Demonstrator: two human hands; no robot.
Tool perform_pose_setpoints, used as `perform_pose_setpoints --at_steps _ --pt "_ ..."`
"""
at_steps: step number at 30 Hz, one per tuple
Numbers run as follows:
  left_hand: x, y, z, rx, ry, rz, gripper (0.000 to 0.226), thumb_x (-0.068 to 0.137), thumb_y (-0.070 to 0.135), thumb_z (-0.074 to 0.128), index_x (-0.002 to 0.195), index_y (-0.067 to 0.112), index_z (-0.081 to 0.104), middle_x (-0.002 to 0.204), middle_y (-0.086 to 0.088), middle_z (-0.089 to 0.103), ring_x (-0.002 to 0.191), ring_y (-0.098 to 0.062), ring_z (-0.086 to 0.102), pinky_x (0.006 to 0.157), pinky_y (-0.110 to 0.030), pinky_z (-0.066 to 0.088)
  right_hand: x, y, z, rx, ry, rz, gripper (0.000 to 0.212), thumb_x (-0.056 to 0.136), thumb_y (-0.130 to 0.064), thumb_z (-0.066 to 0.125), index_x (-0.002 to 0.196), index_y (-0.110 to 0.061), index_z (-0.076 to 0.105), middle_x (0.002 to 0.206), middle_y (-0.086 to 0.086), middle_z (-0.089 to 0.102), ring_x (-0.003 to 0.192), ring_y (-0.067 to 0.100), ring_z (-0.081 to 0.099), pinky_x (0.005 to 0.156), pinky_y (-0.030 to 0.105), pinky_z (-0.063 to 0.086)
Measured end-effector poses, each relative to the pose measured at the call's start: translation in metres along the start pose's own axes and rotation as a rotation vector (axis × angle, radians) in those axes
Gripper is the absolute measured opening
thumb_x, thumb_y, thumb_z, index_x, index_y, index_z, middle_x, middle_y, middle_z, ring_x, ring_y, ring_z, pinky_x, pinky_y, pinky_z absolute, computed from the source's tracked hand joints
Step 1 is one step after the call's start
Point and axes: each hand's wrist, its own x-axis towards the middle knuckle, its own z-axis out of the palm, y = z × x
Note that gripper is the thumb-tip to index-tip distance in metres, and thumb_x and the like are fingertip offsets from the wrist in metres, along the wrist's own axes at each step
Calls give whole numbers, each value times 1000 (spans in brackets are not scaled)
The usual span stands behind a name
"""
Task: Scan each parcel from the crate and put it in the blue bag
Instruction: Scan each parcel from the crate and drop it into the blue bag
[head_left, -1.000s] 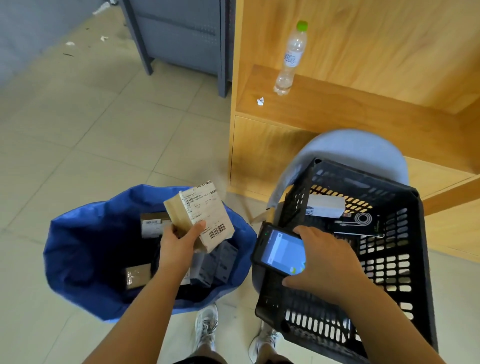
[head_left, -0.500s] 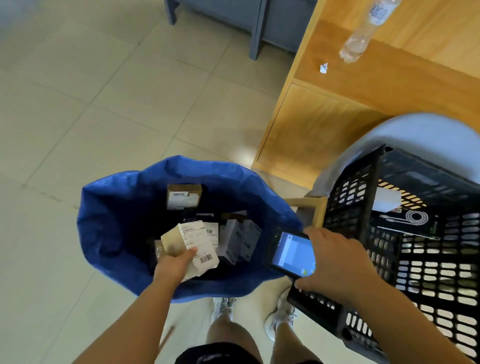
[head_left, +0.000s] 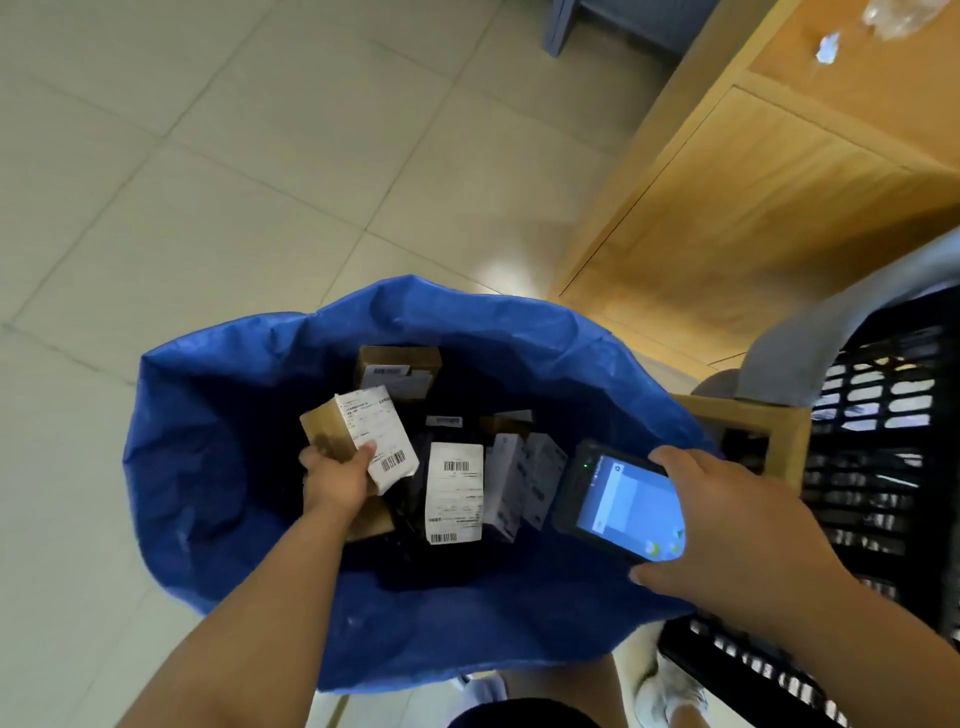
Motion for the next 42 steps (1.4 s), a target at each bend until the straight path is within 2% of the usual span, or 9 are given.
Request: perform_pose_setpoints --at_steps 3,10,16,21,24,29,34,38,42 --pt "26 -4 5 57 11 15 73 90 38 63 143 7 24 132 -22 53 116 -39 53 87 -36 40 12 -7 13 -32 -27 6 90 56 -72 60 129 -35 23 119 -18 46 104 8 50 74 27 36" --pt "32 -21 9 387 -125 53 42 95 23 54 132 5 48 130 -20 55 114 -36 54 80 -30 39 11 -15 20 -24 -51 0 89 58 -71 61 129 -34 22 121 -17 46 105 8 49 76 26 37" --pt "-20 -16 -5 495 -216 182 31 92 30 60 114 9 61 119 -14 62 93 -23 54 76 -25 37 -20 -5 2 24 -25 13 81 53 -67 64 119 -35 30 108 -15 49 83 10 42 68 28 35" --pt "-86 7 -16 662 -261 322 28 91 34 59 108 12 60 108 -11 64 84 -20 53 72 -26 40 -58 19 -16 101 27 25 84 54 -66 66 122 -31 33 115 -13 51 99 15 54 75 32 42" --pt "-132 24 -14 734 -288 411 27 90 36 59 107 14 58 107 -10 65 94 -24 58 80 -30 47 -83 43 -21 155 43 47 82 55 -67 65 122 -31 34 115 -10 52 100 17 54 78 34 44" --pt "-214 50 10 786 -341 540 37 92 37 58 121 15 54 116 -5 63 99 -23 58 80 -29 45 -124 97 -16 253 67 128 85 56 -66 66 126 -30 33 118 -8 51 103 18 54 80 34 42" --pt "-291 76 65 899 -392 722 31 95 33 54 116 10 57 117 -9 63 105 -27 58 88 -31 45 -160 169 4 337 81 236 94 59 -66 70 135 -27 29 131 -7 47 113 18 50 89 36 43" --pt "-347 95 122 888 -465 824 33 101 31 40 128 17 53 127 -4 51 118 -23 51 95 -30 41 -184 233 29 415 93 333 100 59 -66 72 139 -26 27 136 -8 45 117 16 48 92 36 42" --pt "-396 116 185 769 -466 1000 10 92 34 57 89 25 55 89 9 59 94 -17 62 81 -27 44 -199 297 57 472 97 437 94 57 -67 71 133 -29 30 128 -9 50 109 16 52 86 34 45"
